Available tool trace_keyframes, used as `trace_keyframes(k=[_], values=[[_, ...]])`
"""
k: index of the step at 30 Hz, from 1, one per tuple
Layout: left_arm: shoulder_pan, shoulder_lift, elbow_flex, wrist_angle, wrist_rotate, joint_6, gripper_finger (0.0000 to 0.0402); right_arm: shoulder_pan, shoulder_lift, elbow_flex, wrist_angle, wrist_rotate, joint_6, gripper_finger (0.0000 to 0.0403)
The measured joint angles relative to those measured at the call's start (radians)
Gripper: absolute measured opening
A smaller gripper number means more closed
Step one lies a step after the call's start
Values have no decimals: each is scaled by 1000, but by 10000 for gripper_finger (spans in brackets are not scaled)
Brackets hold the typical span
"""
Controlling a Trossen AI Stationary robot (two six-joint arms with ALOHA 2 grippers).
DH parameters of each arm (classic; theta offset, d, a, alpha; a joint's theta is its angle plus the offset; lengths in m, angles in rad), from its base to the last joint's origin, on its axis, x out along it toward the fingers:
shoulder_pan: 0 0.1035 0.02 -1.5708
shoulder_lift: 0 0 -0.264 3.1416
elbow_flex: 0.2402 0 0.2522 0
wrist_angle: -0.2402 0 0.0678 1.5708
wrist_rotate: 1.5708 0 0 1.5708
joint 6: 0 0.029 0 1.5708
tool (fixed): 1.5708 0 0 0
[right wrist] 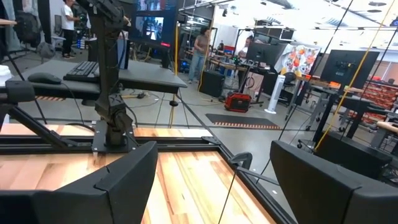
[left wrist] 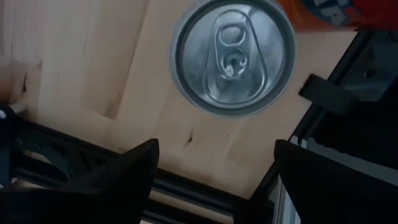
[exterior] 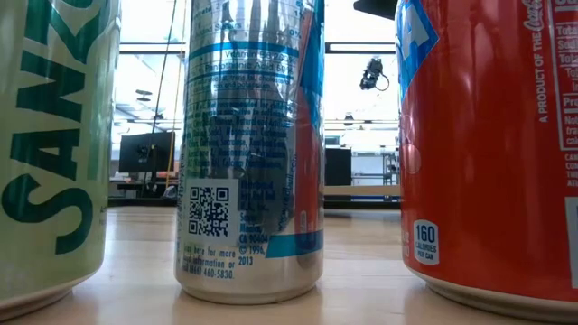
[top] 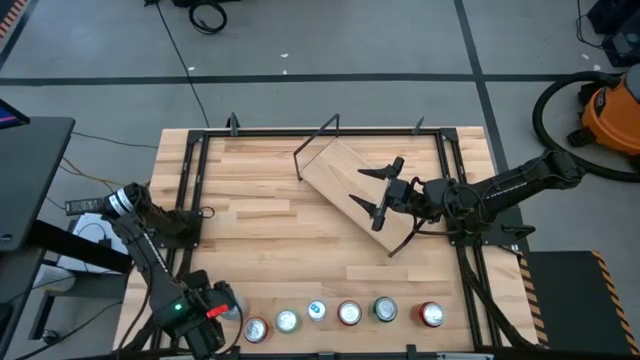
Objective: Place canned beverage on shelf
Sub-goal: Put the white soda can on the shelf
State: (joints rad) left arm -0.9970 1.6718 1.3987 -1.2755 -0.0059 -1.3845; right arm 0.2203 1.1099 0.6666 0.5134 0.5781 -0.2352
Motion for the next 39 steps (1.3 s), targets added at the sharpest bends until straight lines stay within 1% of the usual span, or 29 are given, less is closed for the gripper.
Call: trace_keyframes(k=[4,8,10,17,20,24,27,30,33,39], values=[[3,0,0,1,-20,20,330,0,0,0,0,-1,0,323],[7,0,0,8,-22,98,330,0,0,0,0,-3,7,323],[7,0,0,11,-22,108,330,0,0,0,1,-3,7,323],[7,0,0,-27,-52,71,333,0,0,0,1,-4,5,323],[7,0,0,-14,-52,65,351,0,0,0,1,-5,5,323],[7,0,0,-6,-55,64,389,0,0,0,0,-30,4,323],[7,0,0,-9,-86,64,395,0,0,0,1,-47,4,323],[7,0,0,-6,-154,66,392,0,0,0,1,-48,4,323],[7,0,0,11,-167,94,392,0,0,0,1,-49,4,323],[7,20,1,22,-213,96,392,0,0,0,0,-50,4,323]])
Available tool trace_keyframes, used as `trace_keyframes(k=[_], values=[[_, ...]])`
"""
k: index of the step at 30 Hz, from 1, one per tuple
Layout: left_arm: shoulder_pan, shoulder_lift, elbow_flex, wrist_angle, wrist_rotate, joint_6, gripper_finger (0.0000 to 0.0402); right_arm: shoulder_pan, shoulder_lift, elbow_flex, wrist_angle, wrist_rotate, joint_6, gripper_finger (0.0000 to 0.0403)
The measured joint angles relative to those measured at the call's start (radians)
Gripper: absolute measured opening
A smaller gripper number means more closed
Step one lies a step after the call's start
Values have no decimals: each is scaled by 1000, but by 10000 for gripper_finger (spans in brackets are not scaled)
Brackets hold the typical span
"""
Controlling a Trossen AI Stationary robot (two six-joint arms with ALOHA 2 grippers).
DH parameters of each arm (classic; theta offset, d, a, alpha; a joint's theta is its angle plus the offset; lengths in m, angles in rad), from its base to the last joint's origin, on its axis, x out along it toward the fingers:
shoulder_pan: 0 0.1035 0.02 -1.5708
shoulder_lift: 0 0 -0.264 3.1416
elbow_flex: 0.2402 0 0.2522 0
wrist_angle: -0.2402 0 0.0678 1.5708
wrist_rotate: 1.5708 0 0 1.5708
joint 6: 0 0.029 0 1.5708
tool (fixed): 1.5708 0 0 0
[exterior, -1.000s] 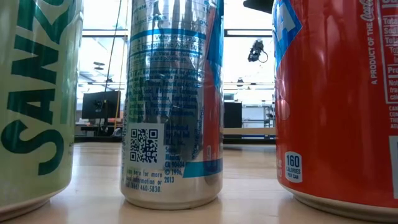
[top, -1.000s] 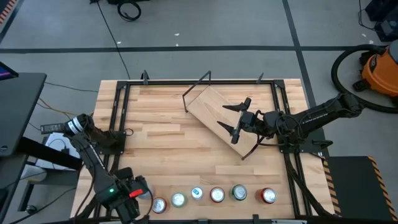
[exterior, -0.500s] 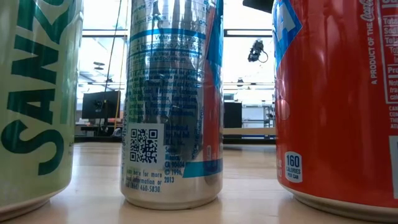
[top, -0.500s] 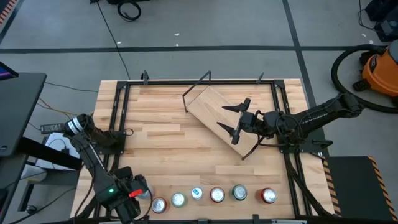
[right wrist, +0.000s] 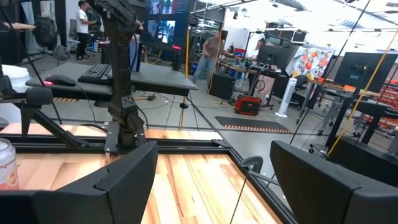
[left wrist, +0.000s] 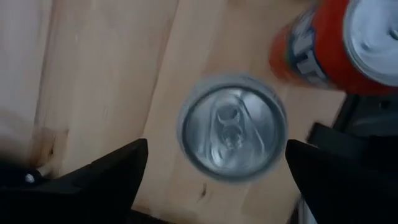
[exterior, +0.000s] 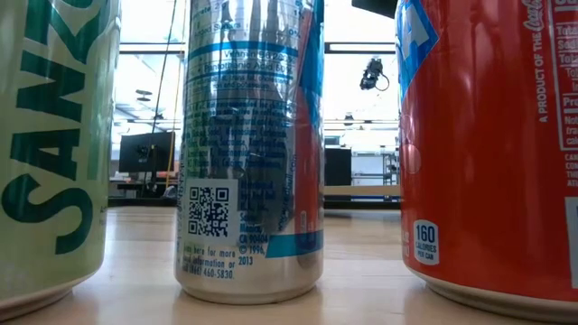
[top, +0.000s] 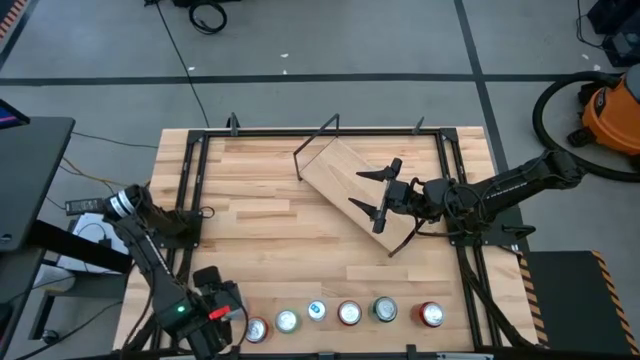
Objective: Place canned beverage on shelf
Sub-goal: Put the white soda can on the shelf
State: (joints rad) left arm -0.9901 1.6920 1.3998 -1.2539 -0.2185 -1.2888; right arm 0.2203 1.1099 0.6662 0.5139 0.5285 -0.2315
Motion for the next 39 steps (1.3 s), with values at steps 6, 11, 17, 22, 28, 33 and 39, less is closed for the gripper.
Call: trace_keyframes(k=[6,11,17,22,28,33,39], values=[[6,35,0,33,-22,1,392,0,0,0,0,0,0,323],[11,44,0,38,-28,-6,392,0,0,0,0,0,1,323],[12,43,-13,51,-58,-3,391,0,0,0,0,0,3,323],[12,43,-94,135,-33,-1,391,1,0,0,0,0,4,323],[12,43,-143,172,-23,26,391,7,0,0,0,0,4,323],[21,43,-150,185,-24,47,382,7,0,0,1,0,4,323],[40,41,-150,186,-22,81,330,7,0,0,0,0,4,323]])
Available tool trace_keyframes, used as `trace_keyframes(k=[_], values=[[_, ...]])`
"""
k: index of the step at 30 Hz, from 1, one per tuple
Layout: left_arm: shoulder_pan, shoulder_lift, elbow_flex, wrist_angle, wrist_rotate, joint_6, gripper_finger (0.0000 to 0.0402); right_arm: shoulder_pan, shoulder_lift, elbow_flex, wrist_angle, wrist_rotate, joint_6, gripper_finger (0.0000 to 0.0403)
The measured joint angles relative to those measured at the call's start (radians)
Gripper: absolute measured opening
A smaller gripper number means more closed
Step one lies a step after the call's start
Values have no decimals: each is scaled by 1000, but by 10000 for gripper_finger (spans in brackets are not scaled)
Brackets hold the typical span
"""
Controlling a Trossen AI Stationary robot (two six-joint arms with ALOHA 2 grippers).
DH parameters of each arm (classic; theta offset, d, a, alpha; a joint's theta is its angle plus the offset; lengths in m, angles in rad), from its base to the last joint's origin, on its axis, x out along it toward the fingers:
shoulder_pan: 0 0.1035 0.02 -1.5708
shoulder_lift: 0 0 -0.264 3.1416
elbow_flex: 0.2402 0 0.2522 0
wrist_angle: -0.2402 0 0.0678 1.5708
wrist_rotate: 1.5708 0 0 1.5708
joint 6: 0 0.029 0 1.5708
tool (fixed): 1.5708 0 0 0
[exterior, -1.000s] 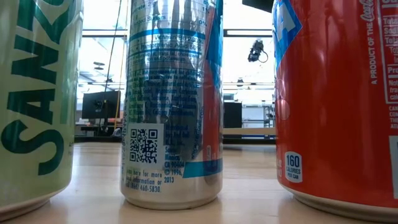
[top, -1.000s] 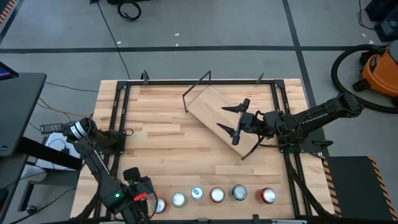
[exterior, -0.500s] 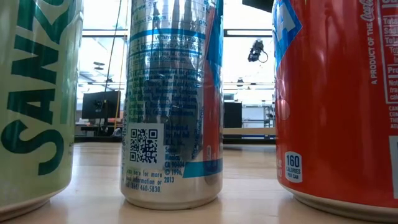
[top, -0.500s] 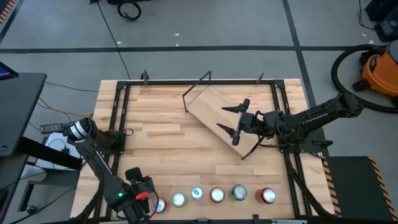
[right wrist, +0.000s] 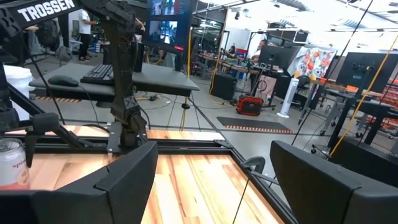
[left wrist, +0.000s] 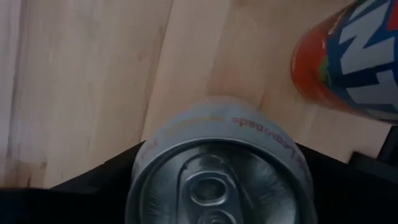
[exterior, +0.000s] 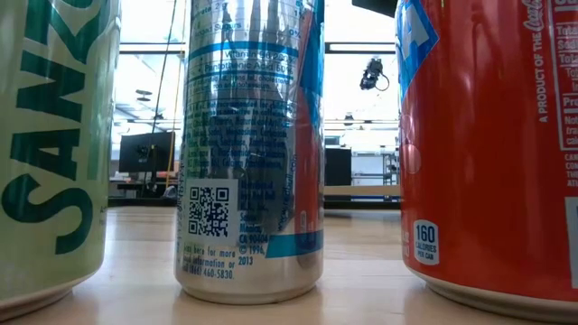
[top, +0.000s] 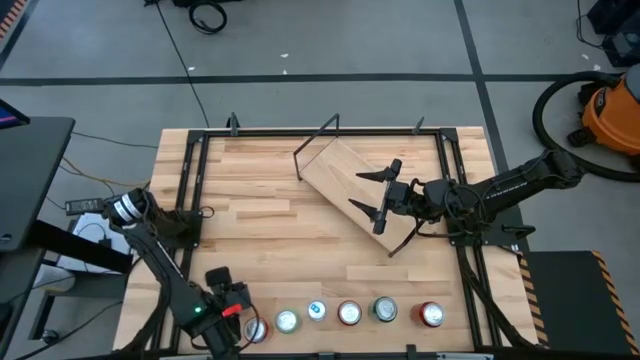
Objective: Place canned beverage on shelf
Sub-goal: Put the white soda can on the shelf
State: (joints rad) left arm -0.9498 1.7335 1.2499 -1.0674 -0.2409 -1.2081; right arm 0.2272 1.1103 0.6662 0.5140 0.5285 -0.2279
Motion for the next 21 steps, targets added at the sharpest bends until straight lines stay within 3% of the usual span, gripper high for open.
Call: trace_keyframes(k=[4,10,21], values=[[18,-4,1,-9,0,40,302,0,0,0,0,0,0,323],[54,-28,-2,-94,-1,135,306,0,0,0,0,0,0,323],[213,-130,-1,-120,-55,555,309,-1,0,0,-29,-22,61,323]])
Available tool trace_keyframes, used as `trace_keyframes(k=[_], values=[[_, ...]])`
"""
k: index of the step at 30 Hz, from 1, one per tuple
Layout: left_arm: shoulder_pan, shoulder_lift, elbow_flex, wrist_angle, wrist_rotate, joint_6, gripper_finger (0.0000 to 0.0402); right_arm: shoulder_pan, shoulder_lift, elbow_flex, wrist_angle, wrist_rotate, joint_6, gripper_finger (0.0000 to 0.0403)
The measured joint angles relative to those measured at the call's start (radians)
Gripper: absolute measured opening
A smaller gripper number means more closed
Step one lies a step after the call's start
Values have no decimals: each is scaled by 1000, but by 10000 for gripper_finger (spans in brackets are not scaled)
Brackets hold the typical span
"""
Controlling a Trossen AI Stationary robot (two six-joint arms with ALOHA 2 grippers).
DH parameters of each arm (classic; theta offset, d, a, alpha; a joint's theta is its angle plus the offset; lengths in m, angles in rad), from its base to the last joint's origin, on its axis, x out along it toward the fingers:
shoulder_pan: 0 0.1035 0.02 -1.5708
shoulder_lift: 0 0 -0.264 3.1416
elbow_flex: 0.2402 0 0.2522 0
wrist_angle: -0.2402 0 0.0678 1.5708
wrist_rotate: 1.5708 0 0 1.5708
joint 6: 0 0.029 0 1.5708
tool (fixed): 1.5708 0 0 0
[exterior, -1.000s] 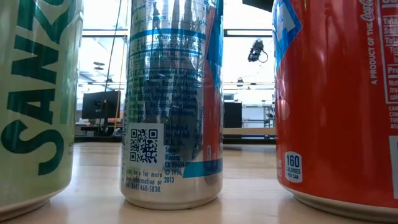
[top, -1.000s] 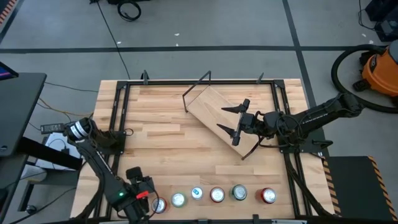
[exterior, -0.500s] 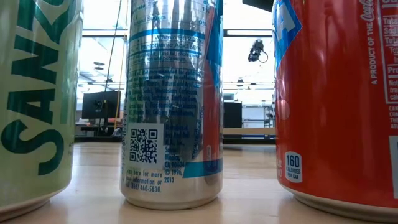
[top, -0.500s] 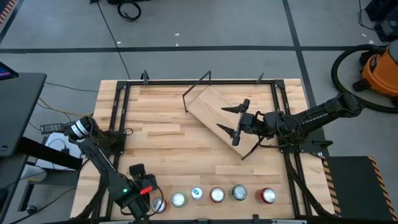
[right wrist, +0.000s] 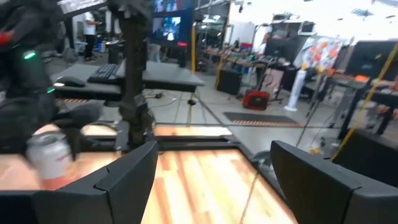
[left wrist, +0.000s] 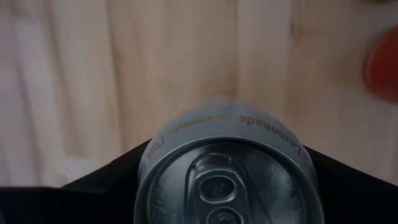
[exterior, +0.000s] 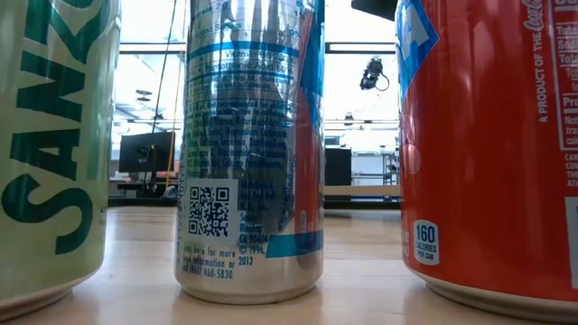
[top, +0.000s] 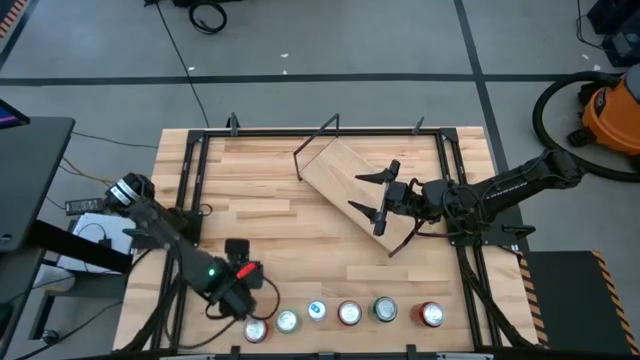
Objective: Place canned beverage on shelf
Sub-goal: Put the white soda can on the shelf
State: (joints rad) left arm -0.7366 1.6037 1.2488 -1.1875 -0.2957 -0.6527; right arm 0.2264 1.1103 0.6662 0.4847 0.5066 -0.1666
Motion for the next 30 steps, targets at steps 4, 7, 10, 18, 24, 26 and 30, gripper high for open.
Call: trace_keyframes(k=[4,7,10,18,24,26,30], values=[[47,-37,0,6,-111,262,309,-6,0,0,-41,-12,43,323],[84,-50,0,25,-187,473,309,-7,0,0,-70,-9,88,323],[125,-53,0,56,-224,657,309,-2,0,0,-100,-5,138,323],[239,-54,0,252,-285,1072,309,16,0,0,-210,24,327,323],[379,-54,0,409,-272,1258,309,67,1,0,-335,156,404,323],[450,-54,0,449,-215,1292,309,91,1,0,-366,211,438,323],[591,-49,0,535,-97,1370,309,128,1,0,-388,234,454,323]])
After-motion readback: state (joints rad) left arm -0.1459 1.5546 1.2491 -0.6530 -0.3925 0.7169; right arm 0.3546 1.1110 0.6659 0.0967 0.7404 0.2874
